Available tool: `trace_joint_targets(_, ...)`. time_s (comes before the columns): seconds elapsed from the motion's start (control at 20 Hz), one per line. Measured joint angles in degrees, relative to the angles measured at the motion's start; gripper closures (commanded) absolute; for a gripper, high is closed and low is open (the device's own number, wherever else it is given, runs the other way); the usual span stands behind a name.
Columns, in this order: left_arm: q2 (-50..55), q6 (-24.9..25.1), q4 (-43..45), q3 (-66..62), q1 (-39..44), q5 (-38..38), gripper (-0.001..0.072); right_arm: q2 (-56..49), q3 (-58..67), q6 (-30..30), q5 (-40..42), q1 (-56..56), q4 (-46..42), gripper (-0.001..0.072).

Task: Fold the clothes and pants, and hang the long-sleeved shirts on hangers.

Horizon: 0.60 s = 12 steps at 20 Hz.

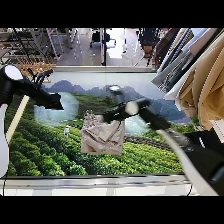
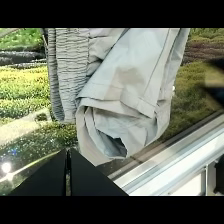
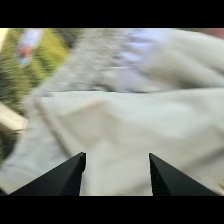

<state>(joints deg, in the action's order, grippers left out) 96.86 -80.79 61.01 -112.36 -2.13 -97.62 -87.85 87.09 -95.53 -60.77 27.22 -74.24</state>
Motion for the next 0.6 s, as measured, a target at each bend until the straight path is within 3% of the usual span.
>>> trace_joint_targets(0.15, -0.76, -0.04, 0.20, 0.00, 0.68, -0.13, 0.0689, 7.96, -11.13, 4.28, -4.52, -11.52, 6.29, 0.0123)
trace_joint_targets(0.25, -0.87, 0.02, 0.28, 0.00, 1.81, -0.13, 0.0689, 11.19, -21.22, 9.46, -4.59, -16.17, 15.96, 0.0124)
trace_joint_targets(0.45, -0.90, 0.17, 0.26, 0.00, 4.87, -0.09, 0.0690, 9.18, -33.29, 20.13, 4.46, -16.31, 32.57, 0.0139)
trace_joint_targets(0.5, -0.90, 0.28, 0.26, 0.00, 5.57, -0.07, 0.0689, 7.17, -33.48, 21.81, 6.62, -15.45, 35.08, 0.0178)
trace_joint_targets(0.55, -0.90, 0.61, 0.26, 0.00, 6.14, -0.07, 0.0689, 4.59, -32.50, 23.26, 8.46, -14.38, 37.16, 0.0309)
trace_joint_targets(0.6, -0.90, 0.87, 0.26, 0.00, 6.64, -0.04, 0.0689, 1.99, -30.67, 24.17, 9.92, -13.31, 38.80, 0.0507)
